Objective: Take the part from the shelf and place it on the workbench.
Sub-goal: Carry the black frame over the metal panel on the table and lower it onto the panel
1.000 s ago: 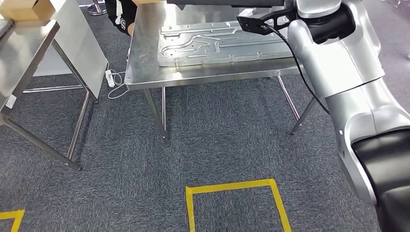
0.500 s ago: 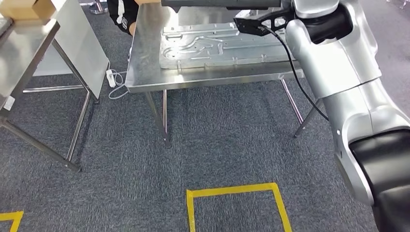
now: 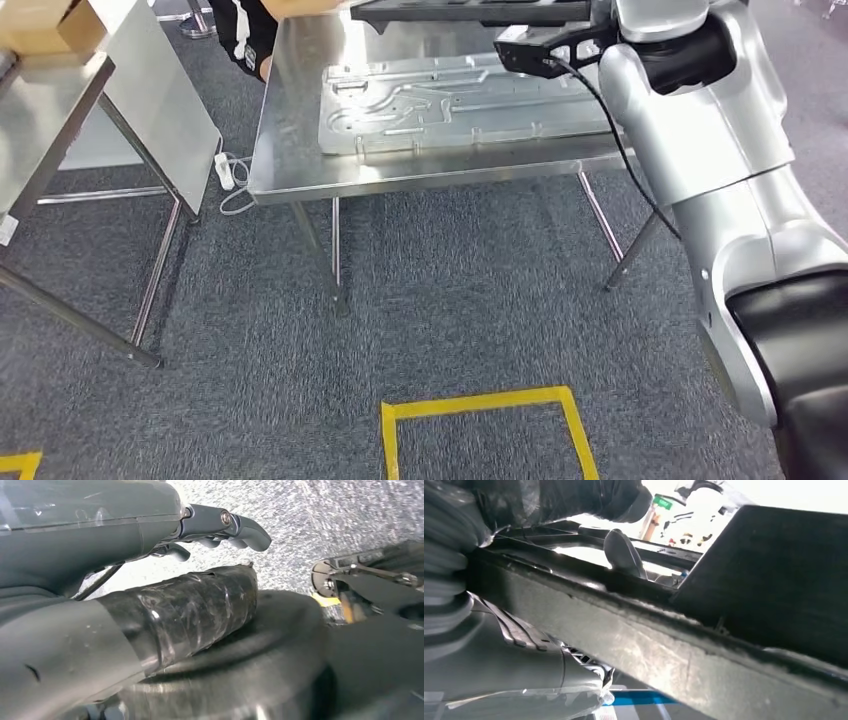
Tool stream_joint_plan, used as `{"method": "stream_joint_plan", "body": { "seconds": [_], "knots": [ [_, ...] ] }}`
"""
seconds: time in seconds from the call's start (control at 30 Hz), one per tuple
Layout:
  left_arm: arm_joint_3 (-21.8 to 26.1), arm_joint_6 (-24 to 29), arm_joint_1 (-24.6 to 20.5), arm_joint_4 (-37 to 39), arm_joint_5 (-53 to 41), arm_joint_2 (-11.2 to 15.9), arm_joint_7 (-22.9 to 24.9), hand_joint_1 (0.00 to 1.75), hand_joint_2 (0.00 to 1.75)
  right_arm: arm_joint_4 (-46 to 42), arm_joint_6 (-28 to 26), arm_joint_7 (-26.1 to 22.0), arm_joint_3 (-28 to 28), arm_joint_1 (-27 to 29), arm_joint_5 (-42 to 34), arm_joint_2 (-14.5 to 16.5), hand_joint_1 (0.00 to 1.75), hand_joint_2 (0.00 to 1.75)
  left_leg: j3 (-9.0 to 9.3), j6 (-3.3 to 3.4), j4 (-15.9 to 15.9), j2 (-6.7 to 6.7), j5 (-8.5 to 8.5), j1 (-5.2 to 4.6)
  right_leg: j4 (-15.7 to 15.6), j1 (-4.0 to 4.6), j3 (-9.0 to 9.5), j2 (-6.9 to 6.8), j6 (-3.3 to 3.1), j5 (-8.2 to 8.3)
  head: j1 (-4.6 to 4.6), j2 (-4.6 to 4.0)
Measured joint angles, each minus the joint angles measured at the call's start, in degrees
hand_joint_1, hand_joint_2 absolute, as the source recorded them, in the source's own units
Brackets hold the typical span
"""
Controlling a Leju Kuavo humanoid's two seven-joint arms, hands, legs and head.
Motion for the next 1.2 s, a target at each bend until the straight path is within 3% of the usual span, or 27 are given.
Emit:
{"method": "stream_joint_plan", "body": {
  "seconds": [0.13,0.23,0.3,0.33,0.37,0.43,0.47,0.6,0.67,0.77,0.8,0.83,0.87,0.93,0.97,1.03,1.13,1.2],
  "knots": [
    [0.0,0.0,0.0,0.0,0.0,0.0,0.0,0.0,0.0,0.1,0.0,0.0,-0.2,0.0,0.1,0.0,1.75,1.75,1.69,0.42,-2.7,0.22,0.19,0.39,0.9,0.08,-0.42,-0.12,1.18,-0.84,0.01,0.0],
    [0.0,0.0,0.0,0.0,0.0,-0.1,0.0,0.0,0.0,0.2,-0.1,0.0,-0.3,-0.2,0.2,-0.1,1.75,1.75,2.5,0.75,-3.2,0.38,0.06,0.44,9.7,0.12,-5.19,-0.18,1.56,-4.43,0.03,0.0],
    [0.0,0.0,-0.1,0.0,0.0,-0.1,0.0,0.0,0.0,0.5,-0.1,-0.1,-0.3,0.1,0.2,-0.1,1.75,1.75,2.59,0.8,-2.7,0.29,-0.51,0.47,14.4,0.05,-8.49,-0.2,1.73,-5.07,0.03,0.0],
    [0.0,0.0,-0.2,0.0,0.0,-0.2,0.0,0.0,0.0,0.6,-0.1,-0.1,-0.3,0.3,0.2,-0.1,1.75,1.75,2.65,0.73,-2.3,0.2,-0.9,0.52,13.9,0.01,-8.77,-0.22,1.77,-3.86,0.04,0.0],
    [0.0,0.0,-0.2,0.0,0.0,-0.2,0.0,0.0,0.0,0.7,-0.1,-0.1,-0.3,0.4,0.3,-0.1,1.75,1.75,2.74,0.59,-1.8,0.1,-1.35,0.6,11.5,-0.06,-8.03,-0.25,1.8,-1.79,0.03,0.0],
    [0.0,0.0,-0.1,0.0,0.0,-0.3,0.0,0.0,0.0,0.9,-0.2,-0.1,-0.3,0.4,0.4,0.0,1.75,1.75,2.71,0.1,-0.7,-0.05,-2.42,0.63,4.8,-0.12,-5.22,-0.34,1.8,1.67,0.04,0.0],
    [0.0,0.0,0.0,0.0,0.0,-0.3,0.1,0.0,0.0,0.9,-0.3,-0.2,-0.3,0.4,0.4,0.0,1.75,1.75,2.52,-0.16,-0.1,-0.09,-2.82,0.55,2.7,-0.07,-4.23,-0.3,1.64,2.34,0.01,0.0],
    [0.0,0.1,-0.2,0.0,0.0,-0.2,0.2,0.0,0.0,1.0,-0.4,-0.4,-0.4,0.7,0.6,0.0,1.75,1.75,2.29,-0.96,0.3,-0.17,-3.31,0.45,1.2,0.1,-3.52,-0.13,0.44,2.06,-0.01,0.0],
    [0.0,0.2,-0.1,0.0,0.0,-0.2,0.2,0.0,0.0,1.0,-0.5,-0.3,-0.4,0.7,0.6,0.2,1.75,1.75,1.39,-1.46,2.6,-0.12,-4.82,0.54,0.8,-0.2,-3.1,-0.1,-0.11,2.03,-0.01,0.0],
    [0.0,0.2,-0.1,0.0,0.2,-0.1,0.3,0.0,0.0,1.1,-0.7,-0.3,-0.4,1.0,0.7,0.8,1.75,1.75,-4.12,-2.14,13.2,-0.04,-9.08,0.81,0.6,-0.21,-2.59,0.01,-0.63,1.74,-0.01,0.0],
    [0.0,0.2,-0.1,0.0,0.3,-0.1,0.3,0.0,0.0,1.1,-0.7,-0.2,-0.4,1.3,0.8,1.0,1.75,1.75,-5.8,-2.15,15.9,-0.05,-9.51,0.85,0.6,-0.12,-2.42,0.04,-0.73,1.6,-0.01,0.0],
    [0.0,0.2,-0.1,0.0,0.3,-0.1,0.3,0.0,0.0,1.2,-0.7,-0.2,-0.4,1.5,0.8,1.2,1.75,1.75,-6.49,-2.04,16.4,-0.05,-8.82,0.84,0.6,0.0,-2.21,0.07,-0.77,1.45,-0.01,0.0],
    [0.0,0.2,-0.1,0.0,0.3,-0.1,0.3,0.0,0.0,1.3,-0.7,-0.1,-0.4,1.7,0.8,1.4,1.75,1.75,-6.06,-1.75,14.7,-0.06,-7.09,0.77,0.6,0.13,-1.94,0.1,-0.78,1.3,-0.01,0.0],
    [0.0,0.2,0.0,0.0,0.3,0.0,0.3,0.0,0.0,1.3,-0.8,0.0,-0.4,1.8,0.8,1.7,1.75,1.75,-2.89,-0.57,7.0,-0.08,-2.6,0.37,0.6,0.29,-1.35,0.13,-0.77,0.95,-0.01,0.0],
    [0.0,0.3,0.0,0.0,0.4,0.2,0.3,0.0,0.0,1.4,-0.9,0.0,-0.4,1.8,0.9,1.8,1.75,1.75,-1.26,0.11,3.4,-0.08,-1.17,0.07,0.5,0.34,-1.18,0.14,-0.68,0.8,0.0,0.0],
    [0.0,0.4,0.0,0.0,0.5,0.4,0.3,0.0,0.0,1.6,-1.2,0.1,-0.4,1.8,1.1,2.1,1.75,1.75,0.31,0.95,0.0,-0.02,-0.68,-0.43,0.4,0.23,-1.19,0.12,-0.26,0.7,0.0,0.0],
    [0.0,0.6,-0.1,0.0,0.7,0.3,0.5,0.0,0.0,1.9,-1.4,0.3,-0.4,2.2,1.4,2.9,1.75,1.75,1.31,0.94,-1.6,0.18,-0.55,-0.2,0.6,0.24,-1.29,0.07,0.58,0.38,0.01,0.0],
    [0.0,0.7,-0.1,0.0,0.7,0.2,0.6,0.0,0.0,2.0,-1.5,0.5,-0.5,2.3,1.5,3.2,1.75,1.75,2.2,0.93,-2.7,0.41,-0.26,0.18,4.1,0.3,-2.91,-0.04,0.99,-1.54,0.03,0.0]
  ]
}}
